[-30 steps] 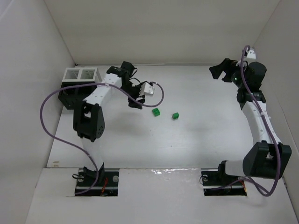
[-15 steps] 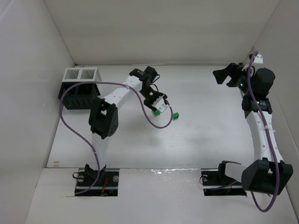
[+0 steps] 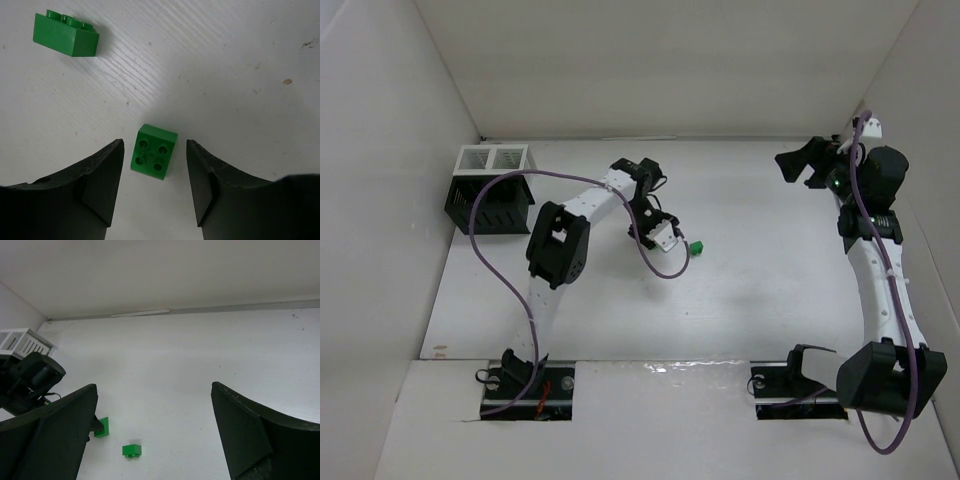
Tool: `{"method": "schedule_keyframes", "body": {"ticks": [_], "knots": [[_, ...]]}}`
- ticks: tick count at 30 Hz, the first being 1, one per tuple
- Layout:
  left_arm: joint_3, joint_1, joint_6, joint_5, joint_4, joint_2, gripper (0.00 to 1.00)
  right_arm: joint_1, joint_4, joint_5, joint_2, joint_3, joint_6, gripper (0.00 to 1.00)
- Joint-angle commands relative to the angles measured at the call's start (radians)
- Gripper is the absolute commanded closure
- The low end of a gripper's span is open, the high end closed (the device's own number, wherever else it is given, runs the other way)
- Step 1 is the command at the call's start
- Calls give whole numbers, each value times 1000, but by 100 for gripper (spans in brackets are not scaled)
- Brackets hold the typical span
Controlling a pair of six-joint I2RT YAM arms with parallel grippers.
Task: Sort the legos into containers by color
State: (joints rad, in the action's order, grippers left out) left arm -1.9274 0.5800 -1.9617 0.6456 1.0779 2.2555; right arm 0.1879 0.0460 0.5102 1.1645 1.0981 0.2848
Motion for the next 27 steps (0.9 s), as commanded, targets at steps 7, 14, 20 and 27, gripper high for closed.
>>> {"method": "schedule_keyframes", "body": {"ticks": [7, 14, 20, 27], "knots": [[-91, -3, -78, -31, 51, 61, 44, 13, -18, 17, -34, -7, 13, 0], [-116, -3, -78, -73, 51, 95, 49, 22, -18, 27, -34, -7, 13, 0], [-71, -3, -69, -84, 51, 72, 75, 31, -18, 36, -34, -7, 13, 0], [14, -43, 131, 21, 39, -59, 95, 22, -52, 85, 27, 3, 39, 2]]}}
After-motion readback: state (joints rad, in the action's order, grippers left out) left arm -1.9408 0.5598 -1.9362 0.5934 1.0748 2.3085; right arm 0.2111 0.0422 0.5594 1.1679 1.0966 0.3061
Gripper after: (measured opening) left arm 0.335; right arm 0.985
